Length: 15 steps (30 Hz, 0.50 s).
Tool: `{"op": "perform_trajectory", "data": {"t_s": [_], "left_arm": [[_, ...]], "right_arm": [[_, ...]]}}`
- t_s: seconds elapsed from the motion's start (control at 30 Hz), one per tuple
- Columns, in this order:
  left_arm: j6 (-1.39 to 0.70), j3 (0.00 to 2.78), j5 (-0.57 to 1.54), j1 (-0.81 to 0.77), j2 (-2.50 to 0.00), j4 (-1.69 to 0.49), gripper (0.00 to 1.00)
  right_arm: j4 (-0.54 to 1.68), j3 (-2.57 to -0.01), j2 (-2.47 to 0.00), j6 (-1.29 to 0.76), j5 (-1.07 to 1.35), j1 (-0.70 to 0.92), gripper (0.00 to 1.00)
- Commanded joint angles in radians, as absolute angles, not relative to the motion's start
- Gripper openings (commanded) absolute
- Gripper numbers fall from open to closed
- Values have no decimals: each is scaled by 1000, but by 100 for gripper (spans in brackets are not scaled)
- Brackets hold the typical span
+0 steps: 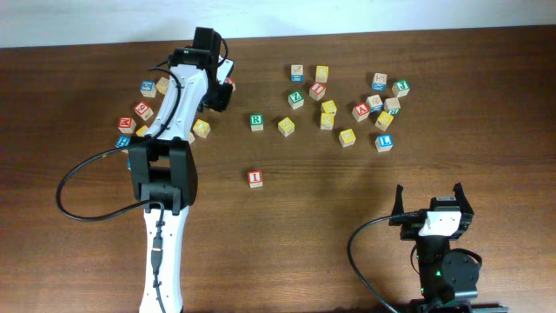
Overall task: Spell out ICRA
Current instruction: 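Lift the yellow C block and carry it toward the red block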
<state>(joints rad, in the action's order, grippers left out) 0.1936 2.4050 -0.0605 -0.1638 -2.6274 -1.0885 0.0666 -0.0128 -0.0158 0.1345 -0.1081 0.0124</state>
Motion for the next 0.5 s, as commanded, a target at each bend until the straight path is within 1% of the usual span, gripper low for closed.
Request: {"op": "perform_trajectory", "data": {"t_s": [0.0, 0.1, 0.23, 0.47], "left_arm": [[194, 2433, -68, -160, -2644, -1098, 31], [190, 2465, -68, -160, -2644, -1130, 27], [169, 2522, -68, -160, -2644, -1166, 27], [100, 2668, -43, -163, -2635, -1320, 27]], "right_arm": [[71, -6, -8, 134, -117, 5, 98], [71, -6, -8, 134, -117, 5, 98], [71, -6, -8, 134, -117, 5, 98], [71, -6, -8, 134, -117, 5, 98]]}}
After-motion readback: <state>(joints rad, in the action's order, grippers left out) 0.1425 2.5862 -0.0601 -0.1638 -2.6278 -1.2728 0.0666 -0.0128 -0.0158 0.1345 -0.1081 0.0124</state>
